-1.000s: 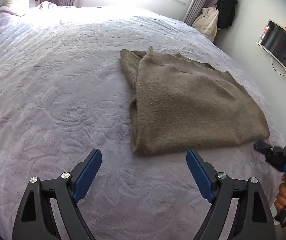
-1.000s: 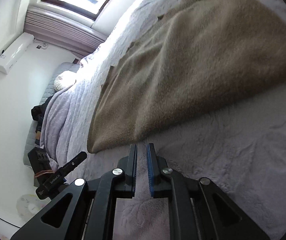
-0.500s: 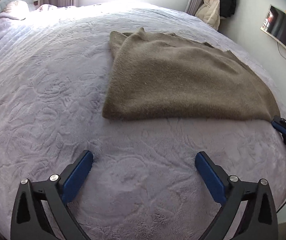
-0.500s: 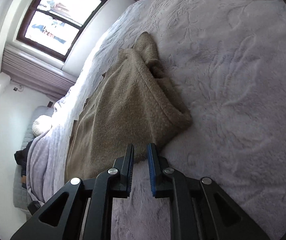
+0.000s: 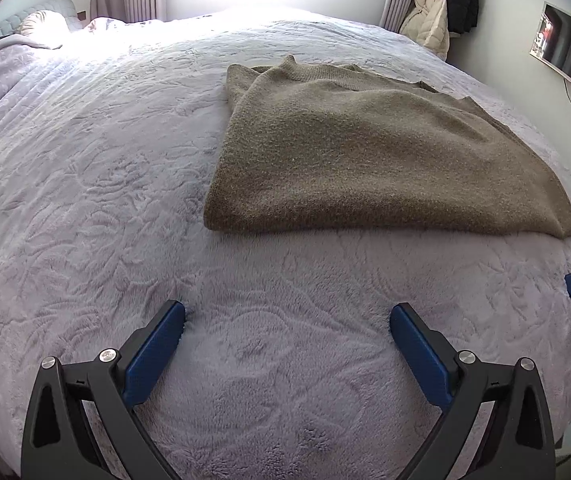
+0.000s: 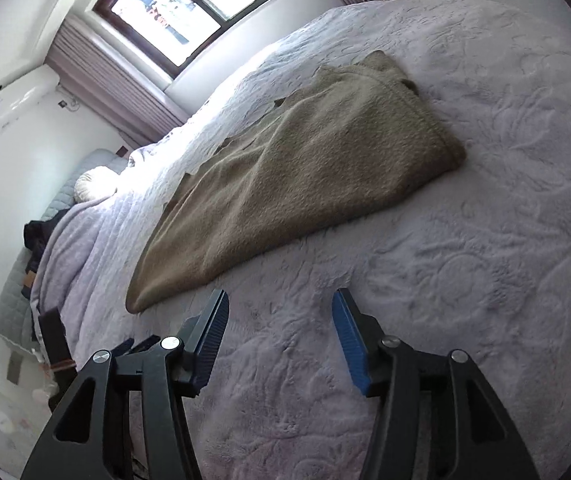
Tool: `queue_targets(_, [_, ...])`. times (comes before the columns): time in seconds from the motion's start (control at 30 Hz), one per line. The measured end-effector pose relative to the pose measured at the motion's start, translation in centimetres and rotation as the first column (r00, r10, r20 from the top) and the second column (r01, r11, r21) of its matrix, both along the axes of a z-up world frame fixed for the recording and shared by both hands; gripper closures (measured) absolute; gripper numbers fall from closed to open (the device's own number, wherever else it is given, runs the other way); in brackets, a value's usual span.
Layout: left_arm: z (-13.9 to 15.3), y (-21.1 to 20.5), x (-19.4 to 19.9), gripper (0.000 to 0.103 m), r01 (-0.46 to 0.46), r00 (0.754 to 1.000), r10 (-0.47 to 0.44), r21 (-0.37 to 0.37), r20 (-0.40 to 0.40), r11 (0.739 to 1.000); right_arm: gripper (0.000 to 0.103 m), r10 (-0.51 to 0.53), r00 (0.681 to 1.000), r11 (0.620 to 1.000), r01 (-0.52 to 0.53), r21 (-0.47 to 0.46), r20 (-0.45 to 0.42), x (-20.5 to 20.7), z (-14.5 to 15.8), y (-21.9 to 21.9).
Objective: Fold small clothes
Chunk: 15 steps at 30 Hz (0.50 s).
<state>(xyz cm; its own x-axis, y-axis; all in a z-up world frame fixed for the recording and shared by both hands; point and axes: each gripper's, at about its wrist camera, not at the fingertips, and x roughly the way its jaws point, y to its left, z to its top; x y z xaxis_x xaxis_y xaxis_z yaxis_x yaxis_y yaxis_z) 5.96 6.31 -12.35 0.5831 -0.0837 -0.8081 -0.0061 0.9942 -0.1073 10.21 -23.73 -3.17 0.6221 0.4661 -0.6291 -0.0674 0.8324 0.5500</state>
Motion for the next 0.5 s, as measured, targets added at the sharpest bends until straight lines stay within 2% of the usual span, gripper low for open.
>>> queue_targets(0.1, [0.0,0.0,0.0,0.001,-0.003,1.0,0.003,0.0,0.004,1.0,0.043,0.019,1.0,0.999,-0.019,-0.026,0.0,-0.7,0.2,1.5])
queue_targets(0.3, [0.0,-0.1,-0.2,0.001,-0.004,1.0,0.004,0.001,0.012,1.0,0.043,0.039,0.999,0.998,-0.039,-0.039,-0.015,-2.1,-0.4,1.3])
queue_targets(0.5, [0.2,-0.1,-0.2,0.001,-0.004,1.0,0.004,-0.004,0.006,1.0,0.043,0.034,0.999,0.998,-0.035,-0.049,-0.023,-1.6,-0.7,1.5])
